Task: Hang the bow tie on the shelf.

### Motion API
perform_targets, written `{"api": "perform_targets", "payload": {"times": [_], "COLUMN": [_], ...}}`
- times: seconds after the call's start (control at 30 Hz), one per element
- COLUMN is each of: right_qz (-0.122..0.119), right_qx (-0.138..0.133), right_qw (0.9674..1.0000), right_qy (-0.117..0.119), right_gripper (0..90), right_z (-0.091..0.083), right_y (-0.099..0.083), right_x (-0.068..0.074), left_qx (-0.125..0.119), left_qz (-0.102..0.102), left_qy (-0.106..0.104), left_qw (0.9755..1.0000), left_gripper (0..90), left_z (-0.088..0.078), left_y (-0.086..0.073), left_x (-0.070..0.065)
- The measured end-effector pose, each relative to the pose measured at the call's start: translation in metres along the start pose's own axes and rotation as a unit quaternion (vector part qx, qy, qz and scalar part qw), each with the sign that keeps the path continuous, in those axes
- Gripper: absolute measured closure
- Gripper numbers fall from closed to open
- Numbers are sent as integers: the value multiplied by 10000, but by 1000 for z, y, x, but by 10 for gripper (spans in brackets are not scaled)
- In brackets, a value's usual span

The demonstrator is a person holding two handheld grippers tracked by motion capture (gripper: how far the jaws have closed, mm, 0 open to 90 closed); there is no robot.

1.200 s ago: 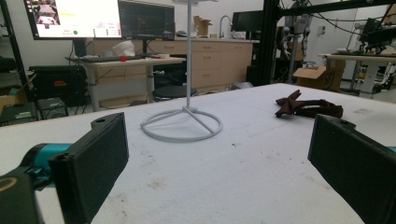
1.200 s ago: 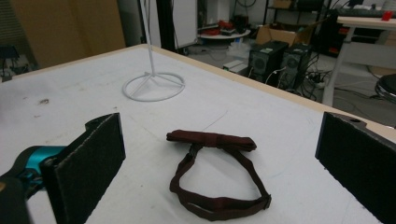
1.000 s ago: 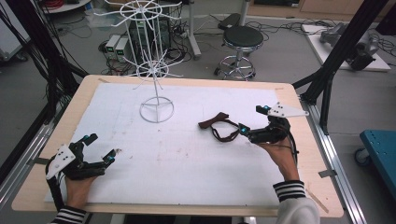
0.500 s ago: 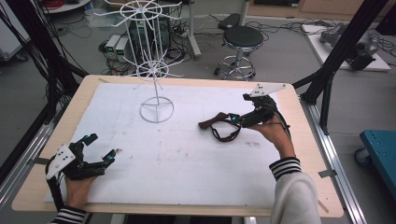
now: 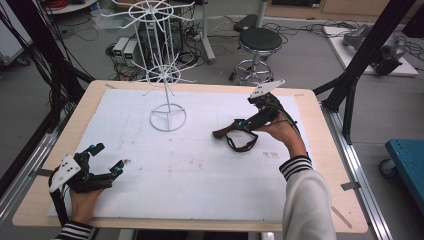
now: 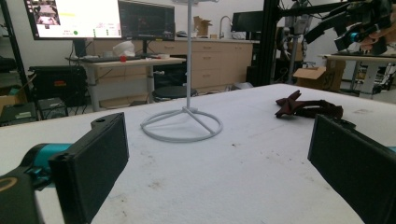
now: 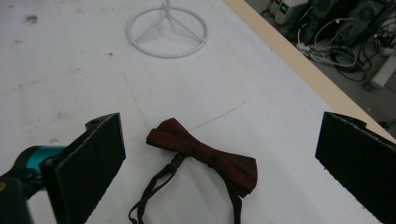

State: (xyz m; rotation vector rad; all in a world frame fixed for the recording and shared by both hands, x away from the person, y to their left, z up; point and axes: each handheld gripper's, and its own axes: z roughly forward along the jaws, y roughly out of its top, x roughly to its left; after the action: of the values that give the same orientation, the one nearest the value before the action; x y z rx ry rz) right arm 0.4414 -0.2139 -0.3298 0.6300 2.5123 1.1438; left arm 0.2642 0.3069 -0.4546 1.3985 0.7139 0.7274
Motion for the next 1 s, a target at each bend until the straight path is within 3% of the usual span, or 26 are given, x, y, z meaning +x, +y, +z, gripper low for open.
{"api": "perform_targets", "payload": {"times": [0.23, 0.63, 1.0], "right_qz": [-125, 77, -105], "right_qx": [265, 808, 1505], "right_qw": [9996, 9967, 9885], "right_qy": [17, -3, 110], "right_gripper": [7, 8, 50], "right_z": [18, 42, 67], "right_y": [4, -12, -23], "right_x": [-6, -20, -20], "left_qx": [-1, -1, -6], "left_qz": [4, 8, 13], "left_qy": [7, 2, -1], "left_qw": [10000, 10000, 10000], "left_gripper": [55, 55, 55], "left_z": [0, 0, 0], "left_y": [0, 0, 0], "left_x": [0, 0, 0]}}
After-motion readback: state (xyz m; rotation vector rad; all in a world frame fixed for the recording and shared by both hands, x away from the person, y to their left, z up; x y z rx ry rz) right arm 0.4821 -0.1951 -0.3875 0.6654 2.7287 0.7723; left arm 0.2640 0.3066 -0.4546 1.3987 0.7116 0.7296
